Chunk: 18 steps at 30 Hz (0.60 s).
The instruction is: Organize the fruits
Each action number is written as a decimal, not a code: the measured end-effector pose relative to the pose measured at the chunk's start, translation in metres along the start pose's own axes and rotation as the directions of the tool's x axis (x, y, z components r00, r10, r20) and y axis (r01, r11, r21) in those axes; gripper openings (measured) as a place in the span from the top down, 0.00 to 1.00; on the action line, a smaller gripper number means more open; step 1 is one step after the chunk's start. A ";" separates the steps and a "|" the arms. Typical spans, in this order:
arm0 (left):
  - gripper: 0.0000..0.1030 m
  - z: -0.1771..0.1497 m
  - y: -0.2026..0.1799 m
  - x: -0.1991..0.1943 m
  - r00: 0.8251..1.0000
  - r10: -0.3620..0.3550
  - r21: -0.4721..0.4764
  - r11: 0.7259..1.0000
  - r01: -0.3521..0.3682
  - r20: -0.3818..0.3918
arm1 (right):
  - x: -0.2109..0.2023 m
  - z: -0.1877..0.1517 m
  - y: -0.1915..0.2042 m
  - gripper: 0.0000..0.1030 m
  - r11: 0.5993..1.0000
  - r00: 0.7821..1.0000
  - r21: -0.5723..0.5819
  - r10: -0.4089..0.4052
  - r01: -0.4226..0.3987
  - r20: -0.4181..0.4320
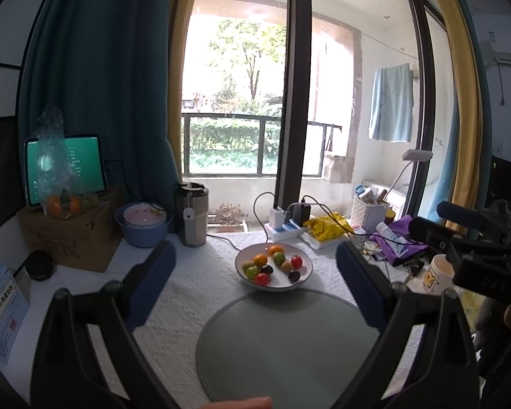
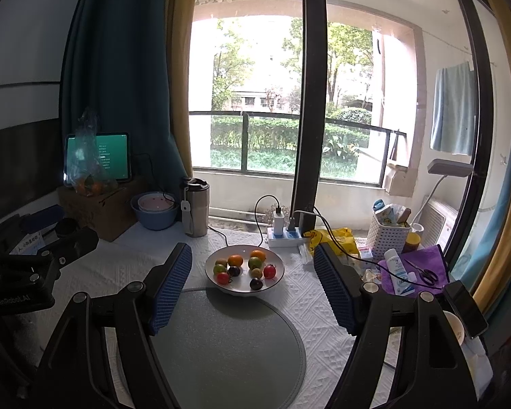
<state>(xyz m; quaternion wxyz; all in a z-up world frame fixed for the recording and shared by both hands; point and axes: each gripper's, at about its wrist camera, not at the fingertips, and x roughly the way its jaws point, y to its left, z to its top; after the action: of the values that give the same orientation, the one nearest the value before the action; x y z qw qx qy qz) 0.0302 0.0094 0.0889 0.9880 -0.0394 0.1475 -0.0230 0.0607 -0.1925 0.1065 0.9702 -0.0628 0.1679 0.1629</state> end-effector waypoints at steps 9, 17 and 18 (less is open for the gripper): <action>0.07 0.000 0.000 0.000 1.000 0.000 0.000 1.000 0.000 0.000 | -0.001 0.000 -0.001 0.25 1.000 1.000 0.000 -0.001 0.001 0.001; 0.07 0.000 -0.001 -0.001 1.000 -0.001 -0.002 1.000 0.001 -0.001 | -0.001 0.001 0.000 0.25 1.000 1.000 -0.002 -0.001 0.001 -0.007; 0.07 0.000 -0.001 -0.001 1.000 -0.002 -0.001 1.000 0.002 0.000 | 0.000 0.001 0.000 0.25 1.000 1.000 -0.002 -0.001 0.001 -0.008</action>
<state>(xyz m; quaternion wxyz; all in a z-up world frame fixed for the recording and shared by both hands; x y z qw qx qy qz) 0.0291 0.0089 0.0889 0.9879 -0.0401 0.1476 -0.0240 0.0608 -0.1928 0.1074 0.9695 -0.0647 0.1717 0.1623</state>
